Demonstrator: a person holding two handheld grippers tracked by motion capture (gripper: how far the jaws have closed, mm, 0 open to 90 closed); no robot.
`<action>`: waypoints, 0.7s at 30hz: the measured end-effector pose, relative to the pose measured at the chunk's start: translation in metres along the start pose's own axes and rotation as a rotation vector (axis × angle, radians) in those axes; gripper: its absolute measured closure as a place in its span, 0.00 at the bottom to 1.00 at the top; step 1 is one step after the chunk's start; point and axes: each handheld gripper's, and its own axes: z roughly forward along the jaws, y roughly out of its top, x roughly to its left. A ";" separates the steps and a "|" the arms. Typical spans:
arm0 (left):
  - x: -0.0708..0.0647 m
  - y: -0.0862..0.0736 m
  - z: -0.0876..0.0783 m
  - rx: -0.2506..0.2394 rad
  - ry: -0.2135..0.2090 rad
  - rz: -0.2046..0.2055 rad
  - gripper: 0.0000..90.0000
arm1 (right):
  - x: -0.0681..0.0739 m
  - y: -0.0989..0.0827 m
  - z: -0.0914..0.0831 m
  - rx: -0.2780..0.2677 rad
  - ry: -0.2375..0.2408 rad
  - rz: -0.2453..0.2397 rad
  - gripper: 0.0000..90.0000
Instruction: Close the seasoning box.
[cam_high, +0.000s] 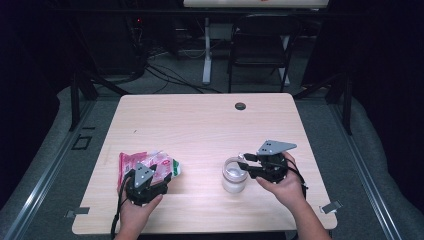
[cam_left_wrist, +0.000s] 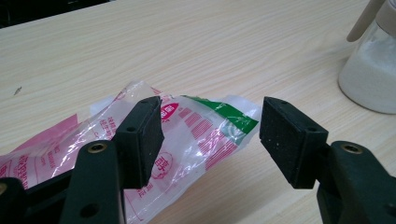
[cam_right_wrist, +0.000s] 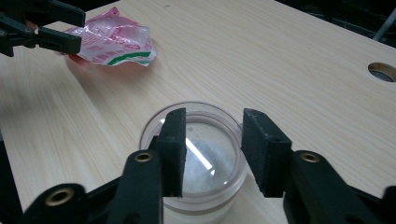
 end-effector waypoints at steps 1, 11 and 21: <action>0.001 0.000 0.000 -0.001 -0.001 -0.005 0.43 | 0.001 0.001 0.000 -0.003 -0.005 -0.002 0.63; 0.007 0.000 -0.003 -0.007 0.006 -0.013 0.43 | -0.001 -0.008 -0.014 -0.026 -0.104 0.045 0.45; 0.009 -0.001 -0.002 -0.001 0.015 -0.014 0.43 | -0.007 -0.043 -0.029 -0.012 -0.205 0.102 0.45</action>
